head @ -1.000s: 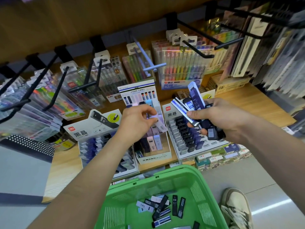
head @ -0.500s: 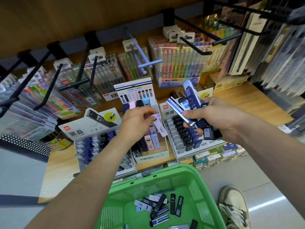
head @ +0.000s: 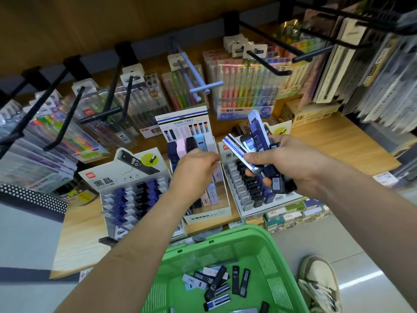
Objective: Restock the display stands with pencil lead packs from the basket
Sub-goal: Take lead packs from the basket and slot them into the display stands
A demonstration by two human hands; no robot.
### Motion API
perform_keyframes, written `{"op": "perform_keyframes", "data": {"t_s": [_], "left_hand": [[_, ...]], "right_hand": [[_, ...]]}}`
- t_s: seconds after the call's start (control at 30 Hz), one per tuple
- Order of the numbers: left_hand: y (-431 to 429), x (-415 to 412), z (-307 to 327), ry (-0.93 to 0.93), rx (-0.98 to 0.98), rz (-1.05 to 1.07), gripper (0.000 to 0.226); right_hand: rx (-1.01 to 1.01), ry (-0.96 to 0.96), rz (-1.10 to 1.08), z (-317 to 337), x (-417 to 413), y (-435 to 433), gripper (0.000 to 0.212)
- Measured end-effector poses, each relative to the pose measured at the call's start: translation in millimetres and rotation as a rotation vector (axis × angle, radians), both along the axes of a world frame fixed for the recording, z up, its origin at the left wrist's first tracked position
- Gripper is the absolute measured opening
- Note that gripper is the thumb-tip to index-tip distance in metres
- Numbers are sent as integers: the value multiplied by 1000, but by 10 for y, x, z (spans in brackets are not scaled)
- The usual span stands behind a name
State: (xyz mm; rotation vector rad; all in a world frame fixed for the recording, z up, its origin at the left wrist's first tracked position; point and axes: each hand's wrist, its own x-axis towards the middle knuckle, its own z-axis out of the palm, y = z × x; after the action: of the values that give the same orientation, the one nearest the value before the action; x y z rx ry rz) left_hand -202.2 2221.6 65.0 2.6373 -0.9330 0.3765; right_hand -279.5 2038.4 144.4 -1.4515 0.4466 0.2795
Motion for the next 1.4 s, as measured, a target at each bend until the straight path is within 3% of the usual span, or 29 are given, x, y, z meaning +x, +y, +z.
{"op": "perform_keyframes", "data": {"t_s": [0.2,0.27,0.33,0.4,0.67,0.77,0.93,1.03,1.27,1.4], "left_hand": [[-50,1,-48,47,-32,94,7],[-78,-53,91,216,-367,215,10],[-95,-126,282,597,-836,245,12],[-93,-198,422,851,-1027,147,14],[103,-354,541,787,-734,166,14],[118,-422,587,827,-559,79,19],[63,-483,548,813,-281,-66,68],[96,-465,427,745,-352,25,62],[172,-420,-108,523,-454,329,26],[109,-407,-252,423,-484,309,18]], "right_hand": [[1,7,6,-32,-4,-5,28],[-11,4,21,-34,-3,-1,29],[-26,1,41,-47,9,8,28],[-48,2,70,-60,15,29,24],[18,-2,25,-65,-13,37,15],[44,13,-19,-84,-16,52,16],[122,-24,-89,-114,-23,100,10],[111,-39,-117,-102,-10,74,12],[-1,-65,-69,-124,-10,40,10],[38,-69,-131,-99,1,-20,15]]}}
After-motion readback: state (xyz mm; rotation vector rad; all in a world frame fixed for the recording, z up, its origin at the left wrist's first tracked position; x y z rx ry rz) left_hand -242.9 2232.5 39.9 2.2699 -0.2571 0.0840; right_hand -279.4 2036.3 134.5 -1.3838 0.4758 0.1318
